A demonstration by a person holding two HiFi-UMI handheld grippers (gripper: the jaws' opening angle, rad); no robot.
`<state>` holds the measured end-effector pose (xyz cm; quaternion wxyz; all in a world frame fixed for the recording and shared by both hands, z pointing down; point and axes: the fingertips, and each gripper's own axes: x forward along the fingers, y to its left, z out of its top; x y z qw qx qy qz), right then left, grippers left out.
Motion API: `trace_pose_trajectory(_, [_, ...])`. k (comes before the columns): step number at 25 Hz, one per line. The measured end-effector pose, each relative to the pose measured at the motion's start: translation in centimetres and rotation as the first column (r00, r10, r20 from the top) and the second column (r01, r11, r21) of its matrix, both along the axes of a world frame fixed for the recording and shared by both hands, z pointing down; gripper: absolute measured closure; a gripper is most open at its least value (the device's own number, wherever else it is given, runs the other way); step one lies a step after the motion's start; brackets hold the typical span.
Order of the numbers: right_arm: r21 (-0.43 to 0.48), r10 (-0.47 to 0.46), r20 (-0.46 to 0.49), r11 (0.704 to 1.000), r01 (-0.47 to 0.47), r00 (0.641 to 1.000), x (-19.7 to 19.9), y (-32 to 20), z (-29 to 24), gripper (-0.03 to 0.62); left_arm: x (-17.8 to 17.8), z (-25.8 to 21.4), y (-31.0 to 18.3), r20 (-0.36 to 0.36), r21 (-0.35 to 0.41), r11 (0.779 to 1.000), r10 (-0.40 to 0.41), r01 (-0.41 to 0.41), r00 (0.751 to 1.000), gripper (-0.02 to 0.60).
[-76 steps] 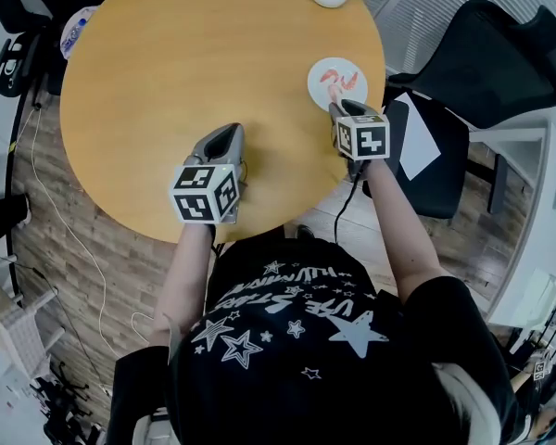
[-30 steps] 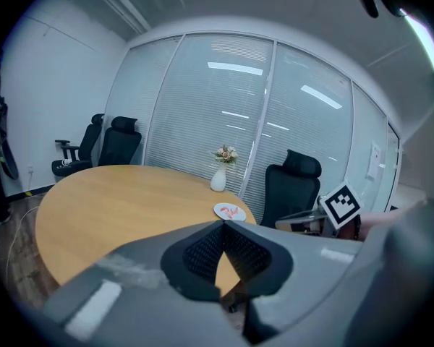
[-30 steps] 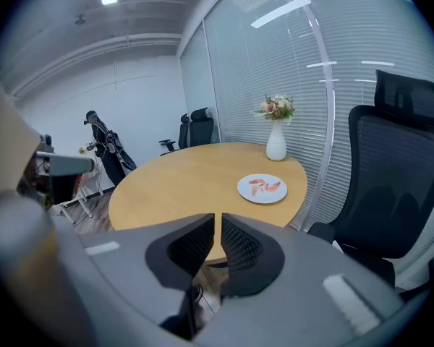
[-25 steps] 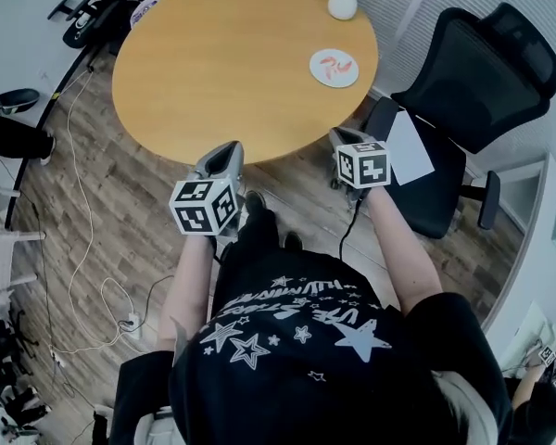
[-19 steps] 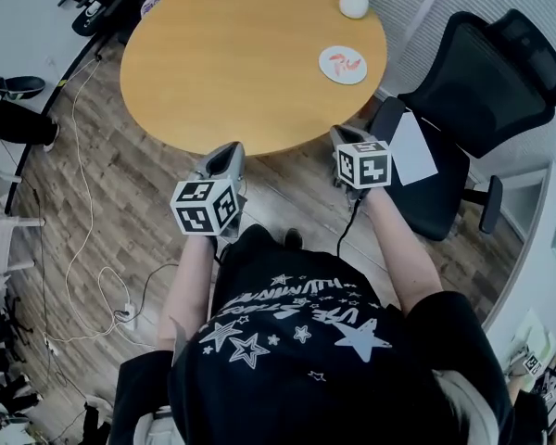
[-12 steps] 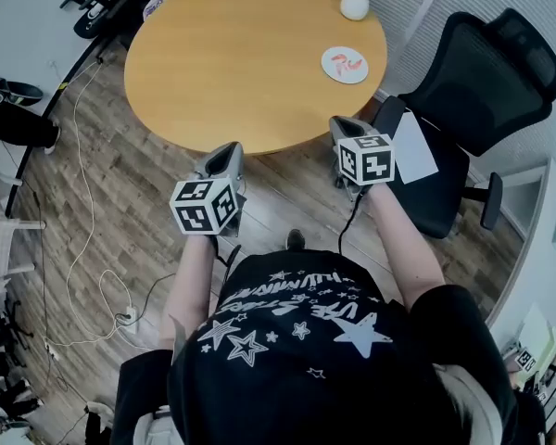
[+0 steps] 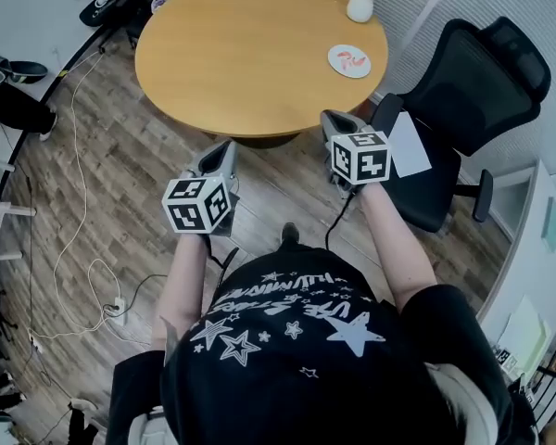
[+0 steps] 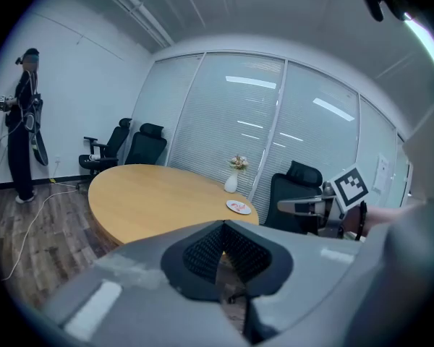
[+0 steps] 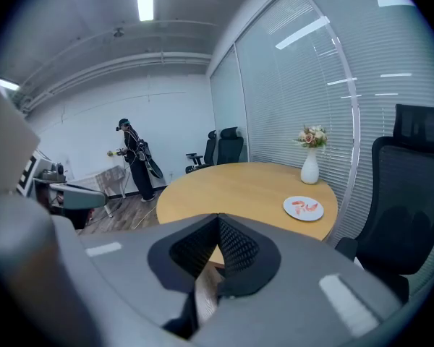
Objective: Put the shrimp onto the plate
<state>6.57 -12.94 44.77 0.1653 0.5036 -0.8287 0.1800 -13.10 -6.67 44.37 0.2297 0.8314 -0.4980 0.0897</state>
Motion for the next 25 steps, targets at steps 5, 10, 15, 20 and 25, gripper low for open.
trace_pose_trajectory(5, [-0.014,-0.007,0.0,1.0,0.007,1.0,-1.2,3.6,0.4,0.592,-0.8,0.0,3.5,0.0,-0.003,1.0,-0.003,0.003,1.0,0.58])
trace_pose_trajectory(10, [-0.022,-0.021,-0.002,1.0,0.021,1.0,-2.6,7.9,0.6,0.592,-2.1,0.4,7.6,0.003,-0.017,1.0,-0.007,0.007,1.0,0.58])
trace_pose_trajectory(15, [-0.02,-0.03,0.002,0.999,0.03,1.0,-3.9,11.6,0.8,0.592,-3.0,1.0,11.0,0.003,-0.024,1.0,-0.002,0.002,1.0,0.58])
trace_pose_trajectory(20, [-0.025,-0.027,0.01,0.999,0.027,1.0,-4.9,14.5,1.0,0.592,-3.2,1.5,13.7,0.002,-0.036,0.999,0.015,-0.015,1.0,0.58])
trace_pose_trajectory(25, [-0.029,-0.025,0.014,0.999,0.026,1.0,-5.2,16.5,1.4,0.592,-3.1,2.2,15.5,0.005,-0.047,0.999,0.025,-0.024,1.0,0.58])
